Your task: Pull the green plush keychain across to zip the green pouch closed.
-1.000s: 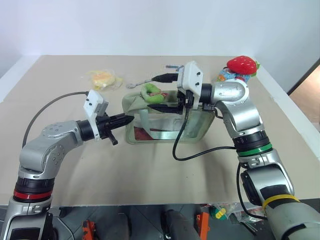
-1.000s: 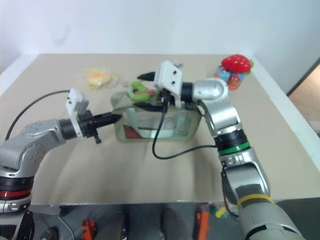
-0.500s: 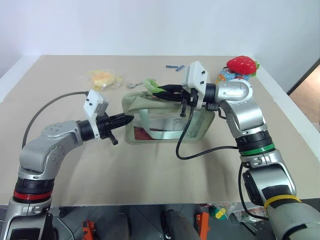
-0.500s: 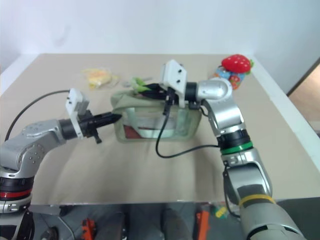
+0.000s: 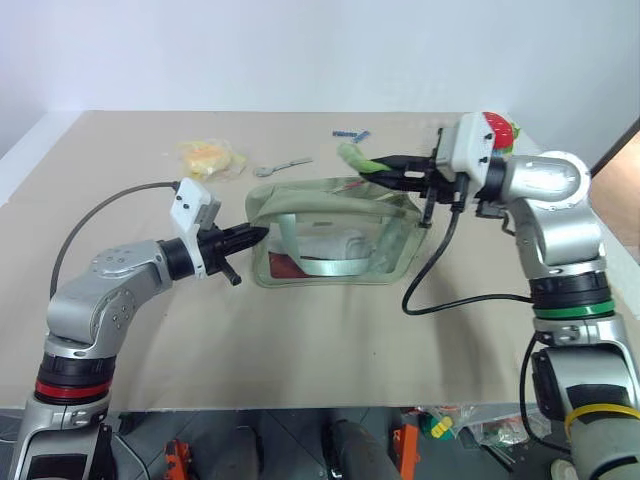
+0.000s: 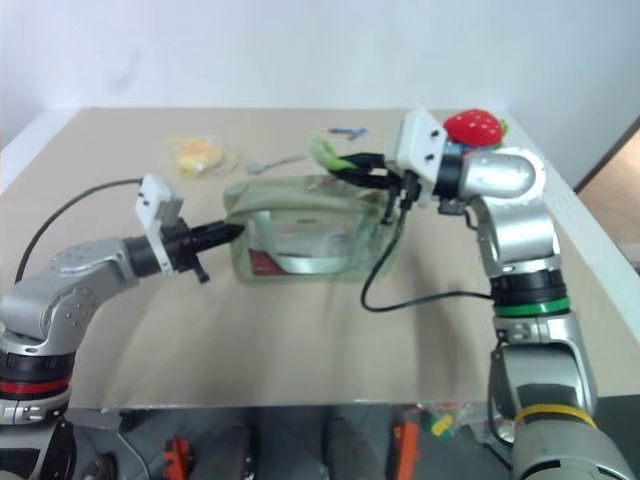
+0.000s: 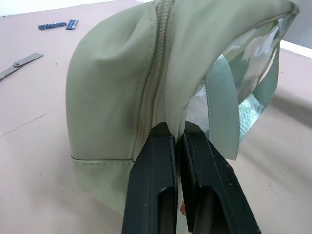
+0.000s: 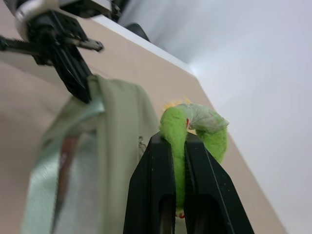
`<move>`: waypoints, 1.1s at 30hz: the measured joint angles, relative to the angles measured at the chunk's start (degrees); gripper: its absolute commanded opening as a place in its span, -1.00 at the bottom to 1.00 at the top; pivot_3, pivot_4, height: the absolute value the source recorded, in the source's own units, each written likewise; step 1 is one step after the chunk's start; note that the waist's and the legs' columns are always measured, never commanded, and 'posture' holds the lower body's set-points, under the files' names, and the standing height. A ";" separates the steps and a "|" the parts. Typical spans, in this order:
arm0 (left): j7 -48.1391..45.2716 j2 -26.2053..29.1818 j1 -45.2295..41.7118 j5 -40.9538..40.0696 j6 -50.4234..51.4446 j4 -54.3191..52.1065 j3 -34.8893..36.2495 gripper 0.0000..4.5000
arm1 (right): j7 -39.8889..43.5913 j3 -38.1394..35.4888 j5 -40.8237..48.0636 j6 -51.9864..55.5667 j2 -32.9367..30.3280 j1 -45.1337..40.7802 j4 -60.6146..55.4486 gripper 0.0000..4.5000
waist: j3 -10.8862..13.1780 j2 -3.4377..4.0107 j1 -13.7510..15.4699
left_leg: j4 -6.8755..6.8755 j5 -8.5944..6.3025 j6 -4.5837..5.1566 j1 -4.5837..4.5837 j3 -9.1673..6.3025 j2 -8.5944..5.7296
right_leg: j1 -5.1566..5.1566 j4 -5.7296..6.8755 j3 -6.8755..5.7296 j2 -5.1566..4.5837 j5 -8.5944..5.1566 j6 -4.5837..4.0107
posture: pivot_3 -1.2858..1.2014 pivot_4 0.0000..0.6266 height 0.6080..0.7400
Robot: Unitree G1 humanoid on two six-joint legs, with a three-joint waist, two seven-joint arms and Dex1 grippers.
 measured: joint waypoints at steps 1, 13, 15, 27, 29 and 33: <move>0.21 0.00 -0.04 0.02 0.24 -0.06 0.00 -1.00 | -0.01 -0.20 -0.08 -0.46 -0.59 0.00 0.59 -0.97 | 0.00 0.00 0.00 | 0.00 0.00 0.00 0.01 0.00 0.00 | 0.02 0.00 0.01 0.00 0.00 0.00 | 0.03 -0.52 1.00; 1.06 -0.09 0.22 0.04 1.88 -2.56 -0.38 -1.00 | -0.01 -2.32 -4.59 -7.91 -11.10 0.67 11.87 -0.97 | 0.00 0.00 0.14 | 0.02 0.00 0.01 0.03 0.05 -0.11 | 0.07 -0.03 0.05 -0.11 0.00 0.05 | 0.03 -0.52 1.00; 1.23 -0.10 0.38 0.03 2.07 -2.94 -0.37 -1.00 | -0.02 -2.35 -5.51 -9.05 -12.59 1.32 13.50 -0.97 | 0.00 0.00 0.14 | 0.02 0.00 0.01 0.04 0.06 -0.10 | 0.08 -0.03 0.05 -0.11 0.00 0.06 | 0.03 -0.52 1.00; 1.38 -0.21 0.76 0.18 2.10 -3.73 -1.27 -1.00 | -2.31 -0.51 -11.03 -6.92 -13.65 8.95 13.86 -0.97 | 0.00 0.00 -0.07 | 0.01 0.00 0.01 0.43 0.10 -0.10 | 0.46 -0.05 0.11 -0.10 -0.05 0.08 | 0.03 -0.52 1.00; 1.65 -0.27 0.76 0.24 2.08 -3.73 -1.32 -1.00 | -3.36 0.64 -12.34 -5.77 -12.56 11.09 12.60 -0.97 | 0.00 0.00 -0.10 | 0.01 0.01 0.01 0.47 0.09 -0.10 | 0.50 -0.04 0.11 -0.09 -0.04 0.09 | 0.03 -0.52 1.00; 2.09 -0.34 0.76 0.28 2.08 -3.73 -1.48 -1.00 | -5.66 2.32 -13.67 -4.08 -9.90 12.68 10.89 -0.97 | 0.00 0.00 -0.11 | 0.03 0.01 0.01 0.51 0.09 -0.10 | 0.55 -0.04 0.11 -0.09 -0.03 0.11 | 0.03 -0.52 1.00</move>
